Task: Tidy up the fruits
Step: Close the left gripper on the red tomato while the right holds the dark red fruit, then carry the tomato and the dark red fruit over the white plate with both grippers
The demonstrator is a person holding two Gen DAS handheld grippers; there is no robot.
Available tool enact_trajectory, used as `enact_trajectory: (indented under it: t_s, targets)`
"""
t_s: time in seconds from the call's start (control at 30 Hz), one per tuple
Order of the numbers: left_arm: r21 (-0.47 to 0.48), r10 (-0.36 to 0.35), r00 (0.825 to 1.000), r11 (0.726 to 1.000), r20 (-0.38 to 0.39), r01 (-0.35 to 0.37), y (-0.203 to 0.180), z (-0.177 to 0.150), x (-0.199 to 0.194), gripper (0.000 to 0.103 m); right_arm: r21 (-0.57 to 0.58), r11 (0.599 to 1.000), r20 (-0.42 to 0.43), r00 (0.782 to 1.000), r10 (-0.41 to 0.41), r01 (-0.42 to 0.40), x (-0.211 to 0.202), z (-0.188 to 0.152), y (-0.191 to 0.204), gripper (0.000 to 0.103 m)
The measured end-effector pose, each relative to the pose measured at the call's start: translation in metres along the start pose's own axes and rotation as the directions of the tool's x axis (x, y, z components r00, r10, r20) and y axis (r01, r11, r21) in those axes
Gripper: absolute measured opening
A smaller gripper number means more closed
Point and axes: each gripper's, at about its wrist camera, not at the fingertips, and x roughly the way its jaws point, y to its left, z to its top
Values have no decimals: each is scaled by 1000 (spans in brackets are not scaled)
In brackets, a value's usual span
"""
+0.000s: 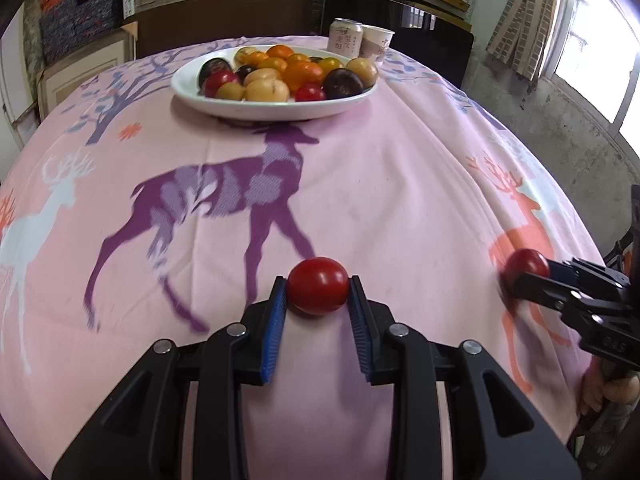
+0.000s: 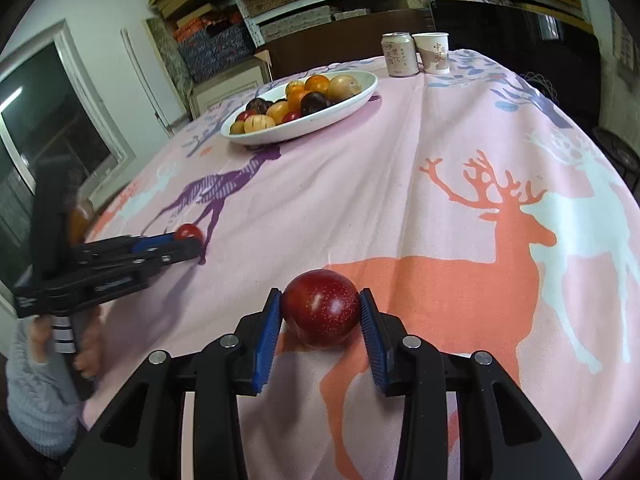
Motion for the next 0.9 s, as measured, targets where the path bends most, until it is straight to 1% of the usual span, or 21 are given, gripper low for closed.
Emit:
enact_trajectory:
  t_s: [0.03, 0.07, 0.13, 0.17, 0.2, 0.27, 0.37, 0.4, 0.47, 0.53, 0.57, 0.67, 0.73, 0.83, 0.9]
  targets:
    - [6, 9, 1000, 1000, 2, -9, -1, -6, -4, 30, -31, 999, 10, 1000, -21, 21, -2, -1, 7, 40]
    - [14, 11, 1000, 1000, -2, -11, -2, -12, -7, 30, -53, 998, 13, 1000, -15, 16, -3, -2, 14, 40]
    - [41, 43, 999, 998, 9, -43, -8, -24, -13, 30, -73, 996, -1, 999, 44, -44, 0, -6, 32, 40]
    - [64, 63, 998, 996, 17, -64, -12, -28, -17, 30, -91, 995, -8, 999, 47, -48, 3, -8, 40, 40]
    - [82, 69, 997, 994, 18, -70, -16, -31, -20, 30, -134, 991, -16, 1000, 25, -27, 8, -9, 52, 40]
    - [93, 86, 996, 992, 9, -87, -19, -36, -21, 30, -177, 984, -24, 1000, -20, 15, 12, -9, 63, 40]
    - [81, 96, 995, 992, 11, -96, -15, -43, -27, 30, -160, 987, -33, 999, -3, -2, 12, -5, 65, 40]
    - [65, 96, 995, 993, 9, -96, -11, -44, -28, 30, -172, 985, -36, 999, -13, 7, 15, -6, 69, 40]
    - [43, 95, 995, 995, 9, -95, -6, -45, -30, 30, -210, 977, -30, 999, -38, 31, 18, -6, 78, 40]
    - [24, 107, 994, 994, 21, -107, -1, -43, -33, 30, -210, 978, -18, 1000, -15, 11, 15, -3, 81, 40]
    - [26, 112, 993, 993, 31, -113, 0, -42, -35, 30, -200, 980, -5, 1000, 0, -1, 11, 1, 81, 38]
    - [31, 146, 986, 988, 77, -149, 5, -29, -45, 30, -190, 982, 65, 998, -2, 15, -4, 20, 80, 37]
    - [7, 137, 986, 990, 91, -139, 13, -19, -48, 30, -189, 982, 86, 996, -8, 25, -7, 29, 81, 37]
    - [-12, 125, 990, 992, 64, -125, 20, -16, -39, 30, -203, 978, 28, 999, -33, 38, 11, 27, 79, 35]
    - [-10, 112, 993, 994, 44, -111, 22, -22, -33, 30, -198, 980, -5, 1000, -11, 9, 17, 16, 75, 36]
